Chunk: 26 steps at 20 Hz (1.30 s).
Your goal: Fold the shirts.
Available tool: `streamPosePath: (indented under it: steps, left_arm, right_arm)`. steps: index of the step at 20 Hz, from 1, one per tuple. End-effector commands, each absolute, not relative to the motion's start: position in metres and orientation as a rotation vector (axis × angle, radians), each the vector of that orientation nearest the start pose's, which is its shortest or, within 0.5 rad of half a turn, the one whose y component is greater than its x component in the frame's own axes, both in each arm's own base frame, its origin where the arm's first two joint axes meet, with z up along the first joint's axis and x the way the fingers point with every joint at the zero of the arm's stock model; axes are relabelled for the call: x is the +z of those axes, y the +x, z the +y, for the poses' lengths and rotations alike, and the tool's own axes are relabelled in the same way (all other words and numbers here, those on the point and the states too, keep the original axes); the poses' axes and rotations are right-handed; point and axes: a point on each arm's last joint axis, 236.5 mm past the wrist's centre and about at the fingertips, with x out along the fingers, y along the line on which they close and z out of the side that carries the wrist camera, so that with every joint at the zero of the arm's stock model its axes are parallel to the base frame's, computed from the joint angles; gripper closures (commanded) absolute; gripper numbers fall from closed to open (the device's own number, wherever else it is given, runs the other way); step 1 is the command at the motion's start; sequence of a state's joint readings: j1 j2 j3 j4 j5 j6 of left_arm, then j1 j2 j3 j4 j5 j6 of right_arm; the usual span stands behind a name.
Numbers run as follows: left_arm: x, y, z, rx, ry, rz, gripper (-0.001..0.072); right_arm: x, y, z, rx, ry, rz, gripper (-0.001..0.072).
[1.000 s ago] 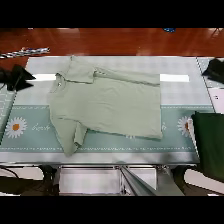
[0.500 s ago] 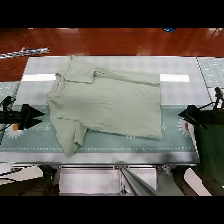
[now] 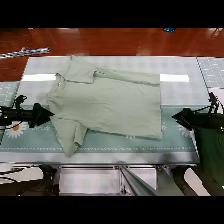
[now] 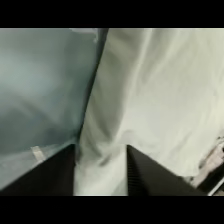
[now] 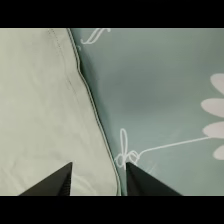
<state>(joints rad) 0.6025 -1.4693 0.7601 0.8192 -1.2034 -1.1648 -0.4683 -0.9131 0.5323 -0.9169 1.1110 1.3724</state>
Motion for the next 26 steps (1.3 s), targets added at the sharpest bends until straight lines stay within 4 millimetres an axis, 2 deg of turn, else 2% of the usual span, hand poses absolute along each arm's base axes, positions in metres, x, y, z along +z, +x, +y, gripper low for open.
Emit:
streamPosePath:
  steps: [1, 2, 4, 7, 10, 15, 20, 23, 24, 25, 26]
  left_arm:
    - [-0.109, 0.299, 0.012, -0.132, -0.985, 1.432, 0.0599]
    - [-0.109, 0.300, 0.010, -0.140, -0.976, 1.436, 0.0689]
    - [-0.105, 0.301, 0.008, -0.152, -0.966, 1.434, 0.0689]
    - [-0.089, 0.308, 0.012, -0.173, -0.937, 1.406, 0.0689]
    - [-0.076, 0.317, 0.016, -0.186, -0.912, 1.378, 0.0689]
    - [-0.073, 0.315, 0.013, -0.203, -0.913, 1.387, 0.0689]
    - [-0.073, 0.315, 0.013, -0.202, -0.912, 1.386, 0.0689]
    - [-0.073, 0.315, 0.013, -0.202, -0.912, 1.386, 0.0689]
    - [-0.073, 0.315, 0.013, -0.202, -0.912, 1.386, 0.0689]
    - [-0.073, 0.315, 0.014, -0.201, -0.913, 1.386, 0.0689]
    - [-0.072, 0.316, 0.014, -0.202, -0.912, 1.385, 0.0689]
  right_arm:
    - [-0.042, 0.266, 0.012, 0.010, 0.825, 1.218, 0.0300]
    - [-0.042, 0.266, 0.012, 0.007, 0.829, 1.219, 0.0300]
    - [-0.044, 0.261, 0.008, -0.010, 0.833, 1.234, 0.0300]
    - [-0.057, 0.232, -0.002, -0.063, 0.825, 1.348, 0.0300]
    - [-0.071, 0.210, 0.015, -0.040, 0.850, 1.428, 0.0300]
    - [-0.099, 0.181, 0.049, 0.025, 0.820, 1.566, 0.0300]
    - [-0.106, 0.203, 0.084, 0.093, 0.838, 1.536, 0.0301]
    - [-0.116, 0.227, 0.099, 0.079, 0.892, 1.481, 0.0306]
    - [-0.118, 0.232, 0.105, 0.091, 0.900, 1.476, 0.0344]
    - [-0.116, 0.236, 0.112, 0.125, 0.893, 1.470, 0.0486]
    - [-0.108, 0.244, 0.120, 0.183, 0.875, 1.447, 0.0681]
